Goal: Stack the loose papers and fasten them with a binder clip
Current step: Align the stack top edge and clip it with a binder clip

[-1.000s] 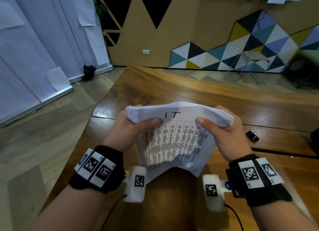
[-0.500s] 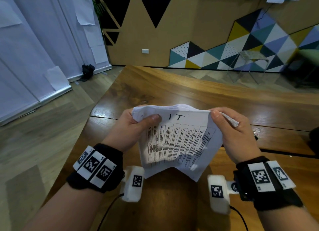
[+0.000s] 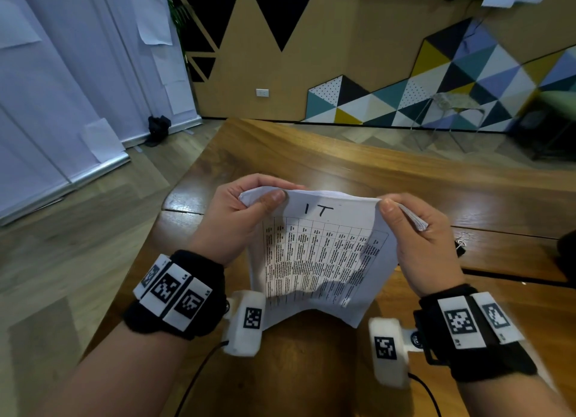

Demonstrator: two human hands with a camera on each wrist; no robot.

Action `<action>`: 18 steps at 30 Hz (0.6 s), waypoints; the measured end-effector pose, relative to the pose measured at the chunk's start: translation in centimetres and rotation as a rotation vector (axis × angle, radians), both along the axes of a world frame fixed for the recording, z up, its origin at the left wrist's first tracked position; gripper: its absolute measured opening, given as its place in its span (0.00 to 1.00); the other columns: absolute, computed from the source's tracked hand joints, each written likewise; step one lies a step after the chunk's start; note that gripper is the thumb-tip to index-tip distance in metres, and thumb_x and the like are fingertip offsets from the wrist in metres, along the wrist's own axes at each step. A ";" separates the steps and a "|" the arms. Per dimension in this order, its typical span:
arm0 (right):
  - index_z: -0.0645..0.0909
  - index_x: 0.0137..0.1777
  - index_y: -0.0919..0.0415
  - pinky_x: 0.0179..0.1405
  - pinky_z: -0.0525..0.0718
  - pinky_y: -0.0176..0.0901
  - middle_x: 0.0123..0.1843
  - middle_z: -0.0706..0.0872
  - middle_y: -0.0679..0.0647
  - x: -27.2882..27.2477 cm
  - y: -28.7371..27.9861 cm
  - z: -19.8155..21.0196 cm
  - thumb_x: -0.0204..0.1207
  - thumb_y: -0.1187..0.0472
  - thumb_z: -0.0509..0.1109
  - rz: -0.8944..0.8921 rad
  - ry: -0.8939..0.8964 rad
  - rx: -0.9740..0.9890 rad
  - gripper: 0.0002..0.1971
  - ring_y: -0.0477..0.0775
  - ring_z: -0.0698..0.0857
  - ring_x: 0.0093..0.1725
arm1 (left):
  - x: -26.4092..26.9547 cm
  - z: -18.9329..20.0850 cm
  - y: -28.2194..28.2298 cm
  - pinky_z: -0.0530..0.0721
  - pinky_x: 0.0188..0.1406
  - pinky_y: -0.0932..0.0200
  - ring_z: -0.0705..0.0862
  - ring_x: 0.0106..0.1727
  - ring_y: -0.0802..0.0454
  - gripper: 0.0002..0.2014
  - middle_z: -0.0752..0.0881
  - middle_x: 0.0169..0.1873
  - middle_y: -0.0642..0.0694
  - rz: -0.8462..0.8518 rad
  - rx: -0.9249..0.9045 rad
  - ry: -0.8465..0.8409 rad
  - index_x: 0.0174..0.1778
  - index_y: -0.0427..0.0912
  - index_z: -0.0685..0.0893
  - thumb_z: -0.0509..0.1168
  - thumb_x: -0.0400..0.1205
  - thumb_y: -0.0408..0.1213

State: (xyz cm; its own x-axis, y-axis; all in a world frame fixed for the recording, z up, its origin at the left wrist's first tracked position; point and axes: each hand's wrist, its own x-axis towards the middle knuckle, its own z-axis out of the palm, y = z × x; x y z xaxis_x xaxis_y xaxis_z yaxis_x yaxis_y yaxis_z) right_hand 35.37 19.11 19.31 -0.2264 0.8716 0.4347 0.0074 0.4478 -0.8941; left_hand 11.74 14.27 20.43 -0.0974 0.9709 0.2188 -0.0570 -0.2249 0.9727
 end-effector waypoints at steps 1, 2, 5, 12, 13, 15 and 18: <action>0.87 0.37 0.42 0.37 0.78 0.29 0.34 0.87 0.39 0.0 0.0 0.0 0.79 0.62 0.67 -0.001 0.007 0.006 0.15 0.38 0.82 0.35 | 0.1 0.0 0.0 0.87 0.51 0.48 0.88 0.49 0.46 0.04 0.93 0.48 0.44 0.014 0.015 0.011 0.41 0.47 0.92 0.71 0.76 0.37; 0.87 0.37 0.42 0.37 0.78 0.28 0.34 0.87 0.38 -0.1 0.0 -0.1 0.79 0.64 0.66 0.001 0.012 0.009 0.16 0.37 0.82 0.35 | 0.0 -0.1 0.0 0.87 0.49 0.50 0.88 0.49 0.46 0.04 0.93 0.47 0.44 0.028 0.030 0.033 0.41 0.47 0.91 0.71 0.75 0.38; 0.87 0.37 0.41 0.38 0.78 0.28 0.34 0.86 0.38 -0.1 -0.1 -0.1 0.80 0.65 0.66 -0.006 0.001 0.018 0.17 0.37 0.82 0.36 | -0.9 -0.1 0.3 0.86 0.39 0.59 0.86 0.42 0.52 0.02 0.91 0.40 0.48 0.077 0.053 0.130 0.38 0.48 0.90 0.75 0.72 0.39; 0.87 0.38 0.41 0.38 0.77 0.28 0.34 0.86 0.38 0.1 -0.1 -0.1 0.80 0.64 0.66 -0.013 -0.006 0.034 0.17 0.37 0.82 0.36 | -2.1 -0.9 0.1 0.83 0.38 0.57 0.84 0.39 0.49 0.03 0.88 0.36 0.45 0.084 -0.037 -0.063 0.36 0.51 0.89 0.73 0.68 0.42; 0.87 0.38 0.41 0.38 0.77 0.28 0.35 0.87 0.38 0.1 -0.1 -0.1 0.80 0.64 0.66 -0.012 -0.007 0.038 0.17 0.38 0.82 0.36 | -2.0 -1.0 -0.1 0.82 0.41 0.55 0.83 0.42 0.45 0.02 0.87 0.40 0.39 0.093 -0.043 -0.096 0.36 0.51 0.89 0.73 0.69 0.41; 0.87 0.38 0.42 0.38 0.77 0.28 0.35 0.87 0.39 0.0 -0.1 -0.2 0.80 0.63 0.66 -0.007 -0.011 0.042 0.16 0.38 0.82 0.37 | -1.6 -1.1 -0.3 0.79 0.45 0.51 0.78 0.48 0.39 0.01 0.82 0.48 0.31 0.111 -0.043 -0.142 0.37 0.51 0.88 0.71 0.72 0.42; 0.87 0.38 0.42 0.38 0.77 0.28 0.35 0.86 0.39 -0.1 0.0 -0.2 0.79 0.62 0.66 0.010 -0.012 0.043 0.15 0.38 0.82 0.36 | -0.8 -1.3 -0.4 0.78 0.50 0.47 0.78 0.52 0.38 0.06 0.83 0.51 0.30 0.153 -0.024 -0.123 0.35 0.55 0.85 0.67 0.77 0.42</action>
